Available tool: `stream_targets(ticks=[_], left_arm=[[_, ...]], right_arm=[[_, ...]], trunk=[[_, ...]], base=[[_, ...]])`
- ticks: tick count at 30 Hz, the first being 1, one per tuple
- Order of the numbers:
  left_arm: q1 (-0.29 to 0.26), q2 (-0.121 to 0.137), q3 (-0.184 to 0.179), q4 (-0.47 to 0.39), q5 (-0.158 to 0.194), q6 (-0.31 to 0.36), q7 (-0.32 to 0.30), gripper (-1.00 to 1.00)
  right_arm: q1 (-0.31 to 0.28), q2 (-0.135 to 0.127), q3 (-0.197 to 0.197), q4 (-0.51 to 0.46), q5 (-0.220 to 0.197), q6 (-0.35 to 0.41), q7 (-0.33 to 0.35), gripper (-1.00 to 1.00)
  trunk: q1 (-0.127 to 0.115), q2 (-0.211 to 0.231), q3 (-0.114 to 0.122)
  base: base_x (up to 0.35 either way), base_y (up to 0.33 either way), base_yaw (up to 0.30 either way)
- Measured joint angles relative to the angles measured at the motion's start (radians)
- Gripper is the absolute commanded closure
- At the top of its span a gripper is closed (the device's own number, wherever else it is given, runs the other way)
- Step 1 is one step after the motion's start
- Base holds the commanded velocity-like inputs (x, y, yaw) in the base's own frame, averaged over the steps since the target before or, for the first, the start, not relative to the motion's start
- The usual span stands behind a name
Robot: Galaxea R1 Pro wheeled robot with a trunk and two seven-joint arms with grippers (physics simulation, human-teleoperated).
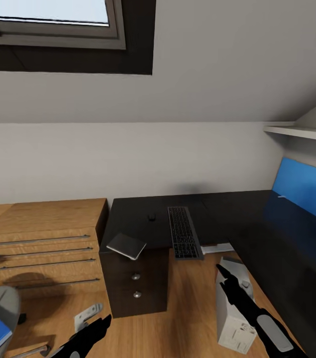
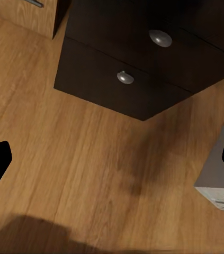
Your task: In the bedroom, organize the workspace by keeping the computer under the desk, ensuring the monitor is on the desk, placing the keyboard on the desk next to the monitor, placing the mouse on the desk next to the keyboard, moving the folder from the swivel chair onto the desk next to the mouse, stacking the notebook on top of the folder with the pen on top of the notebook, and positioning the swivel chair next to the desk.
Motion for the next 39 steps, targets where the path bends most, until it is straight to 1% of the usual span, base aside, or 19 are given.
stream_targets(ticks=[3,8,12,14,19,20,22,23,25,27,28,32,39], left_arm=[[0.001,0.000,0.000,0.001,0.000,-0.003,0.000,-1.00],[0.001,-0.002,-0.013,0.001,-0.006,-0.009,0.007,-1.00],[0.001,-0.001,-0.014,0.001,-0.007,-0.009,0.005,-1.00],[0.001,-0.001,-0.015,0.001,-0.007,-0.010,0.002,-1.00],[0.001,-0.001,-0.022,-0.002,-0.006,-0.011,0.000,-1.00],[0.001,-0.001,-0.022,-0.004,-0.006,-0.010,0.001,-1.00],[0.001,-0.001,-0.023,-0.005,-0.006,-0.010,0.001,-1.00],[0.001,-0.001,-0.025,-0.007,-0.005,-0.010,0.002,-1.00],[0.001,-0.001,-0.032,-0.008,-0.005,-0.010,0.003,-1.00],[0.001,-0.002,-0.040,-0.009,-0.005,-0.010,0.003,-1.00],[0.001,-0.001,-0.050,-0.009,-0.006,-0.010,0.004,-1.00],[0.001,0.000,-0.062,-0.008,-0.006,-0.009,0.005,-1.00],[0.001,0.001,-0.068,-0.001,-0.006,-0.007,0.003,-1.00]], right_arm=[[0.000,0.001,0.004,-0.003,0.022,0.001,0.008,-1.00],[0.000,0.002,0.007,-0.006,0.026,0.007,0.010,-1.00],[0.000,0.006,0.023,-0.008,0.026,0.006,0.013,-1.00],[0.000,0.016,0.030,-0.008,0.028,0.003,0.013,-1.00],[0.000,0.054,0.045,-0.004,0.030,-0.006,0.010,-1.00],[0.000,0.065,0.047,-0.004,0.030,-0.017,0.010,-1.00],[0.000,0.078,0.048,-0.003,0.030,-0.035,0.010,-1.00],[0.000,0.088,0.049,-0.003,0.031,-0.059,0.010,-1.00],[0.000,0.097,0.051,-0.002,0.031,-0.094,0.011,-1.00],[0.000,0.101,0.052,-0.002,0.031,-0.110,0.012,-1.00],[0.000,0.104,0.053,-0.002,0.031,-0.123,0.012,-1.00],[0.000,0.106,0.053,0.000,0.030,-0.136,0.013,-1.00],[0.000,0.106,0.053,0.001,0.029,-0.135,0.014,-1.00]], trunk=[[0.000,0.000,0.000],[0.000,0.000,0.000],[0.000,0.000,0.000],[0.000,0.000,0.000],[0.000,0.000,0.000],[0.000,0.000,0.000],[0.008,-0.014,-0.006],[0.012,-0.021,-0.009],[0.019,-0.035,-0.016],[0.027,-0.049,-0.022],[0.031,-0.056,-0.025],[0.046,-0.084,-0.038],[0.073,-0.133,-0.059]], base=[[0.184,0.000,0.000],[0.039,0.000,0.000],[0.001,0.000,0.000],[0.000,0.000,0.000],[0.000,0.000,0.000],[0.000,0.000,0.000],[0.000,0.000,0.000],[0.000,0.000,0.000],[0.000,0.000,0.000],[0.000,0.000,0.000],[0.000,0.000,0.000],[0.000,0.000,0.000],[0.000,0.000,0.000]])
